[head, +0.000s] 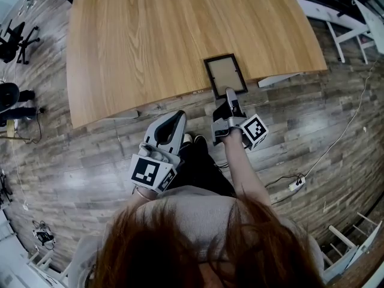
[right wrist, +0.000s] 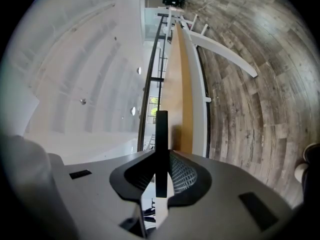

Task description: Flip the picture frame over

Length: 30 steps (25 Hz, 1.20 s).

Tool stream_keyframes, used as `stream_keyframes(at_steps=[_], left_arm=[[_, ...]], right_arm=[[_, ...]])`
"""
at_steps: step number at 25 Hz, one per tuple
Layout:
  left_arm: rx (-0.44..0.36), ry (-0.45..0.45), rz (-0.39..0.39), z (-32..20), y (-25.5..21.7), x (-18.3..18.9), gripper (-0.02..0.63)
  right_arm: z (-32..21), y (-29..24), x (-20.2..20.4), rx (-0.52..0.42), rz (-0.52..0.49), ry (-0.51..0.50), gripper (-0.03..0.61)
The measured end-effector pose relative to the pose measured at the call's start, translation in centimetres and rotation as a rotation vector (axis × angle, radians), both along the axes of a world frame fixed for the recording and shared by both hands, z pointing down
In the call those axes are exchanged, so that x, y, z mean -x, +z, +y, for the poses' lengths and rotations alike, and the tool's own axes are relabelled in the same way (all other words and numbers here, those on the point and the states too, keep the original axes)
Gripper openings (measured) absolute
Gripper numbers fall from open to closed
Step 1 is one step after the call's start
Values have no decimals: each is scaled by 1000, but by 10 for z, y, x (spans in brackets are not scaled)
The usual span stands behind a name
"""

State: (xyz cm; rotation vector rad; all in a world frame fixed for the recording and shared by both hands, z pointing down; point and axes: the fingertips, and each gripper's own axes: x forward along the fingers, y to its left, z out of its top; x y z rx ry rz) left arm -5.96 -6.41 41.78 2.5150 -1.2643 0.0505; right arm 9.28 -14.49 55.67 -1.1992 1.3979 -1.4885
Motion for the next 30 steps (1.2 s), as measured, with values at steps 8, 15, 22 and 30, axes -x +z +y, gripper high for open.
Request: stream_keyframes(at_steps=[8,15,22,30], left_arm=[[-10,-7,3,0,-5,-5,8],[-7,-14,3,0,-5,-2,8],[-2,-20,1,0,-4,3,8],[17,-17,13,-6,-4,1,8]], right_arm=[[-11,-39,-34,-77,560,-7,86],[-23,-73,-19,-284,1636,-229,86],[-20,-51,3,-465,2300,-434,86],[-28,-11,12,-612,2564,-687,87]])
